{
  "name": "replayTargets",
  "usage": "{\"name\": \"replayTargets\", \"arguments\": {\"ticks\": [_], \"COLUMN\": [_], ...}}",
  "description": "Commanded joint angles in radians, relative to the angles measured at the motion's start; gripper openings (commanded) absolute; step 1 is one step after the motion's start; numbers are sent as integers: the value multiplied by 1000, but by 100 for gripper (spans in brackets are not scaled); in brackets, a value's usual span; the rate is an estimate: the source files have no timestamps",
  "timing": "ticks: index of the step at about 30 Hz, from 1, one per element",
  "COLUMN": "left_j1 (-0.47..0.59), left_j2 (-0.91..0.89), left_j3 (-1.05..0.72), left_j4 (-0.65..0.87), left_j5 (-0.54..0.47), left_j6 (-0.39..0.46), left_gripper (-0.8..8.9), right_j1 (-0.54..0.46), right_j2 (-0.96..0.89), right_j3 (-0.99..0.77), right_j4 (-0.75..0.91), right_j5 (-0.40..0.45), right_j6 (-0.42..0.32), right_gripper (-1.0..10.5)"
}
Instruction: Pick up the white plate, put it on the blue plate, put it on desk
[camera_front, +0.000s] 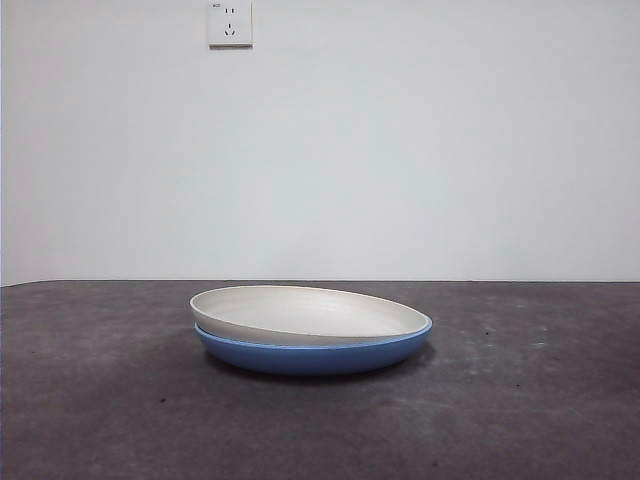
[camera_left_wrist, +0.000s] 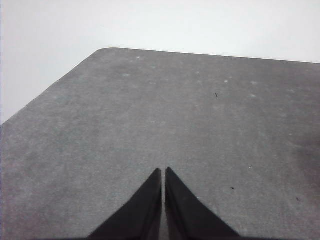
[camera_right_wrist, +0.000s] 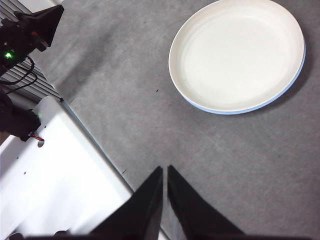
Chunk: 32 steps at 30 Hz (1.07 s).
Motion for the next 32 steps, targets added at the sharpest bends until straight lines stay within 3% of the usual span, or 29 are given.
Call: {"name": "replayTargets", "arguments": {"ticks": [1,8,16,25,32], "left_j1": [3,3,3,3,3], "left_j2": [-1,-1,-1,-1,-1], "left_j3": [-21,-21,-21,-21,-21], "left_j4": [-6,-5,-5,-5,-5], "left_j5": [-2,-2,-2,-2,-2], "left_j6": [-10,-10,-10,-10,-10], "left_gripper": [13,13,13,13,13], "right_j1": [-40,-215,-388,-414,-414], "right_j2": [-16,-170,-430,-671,-791], "right_j3": [16,-47,-364,-711,-873], "right_j4": [11,234,658,934,991], "right_j5": [0,3,59,324,372], "right_j6": [-85,-130,-131,-55,-2], "right_gripper": [9,9,9,8,8]}}
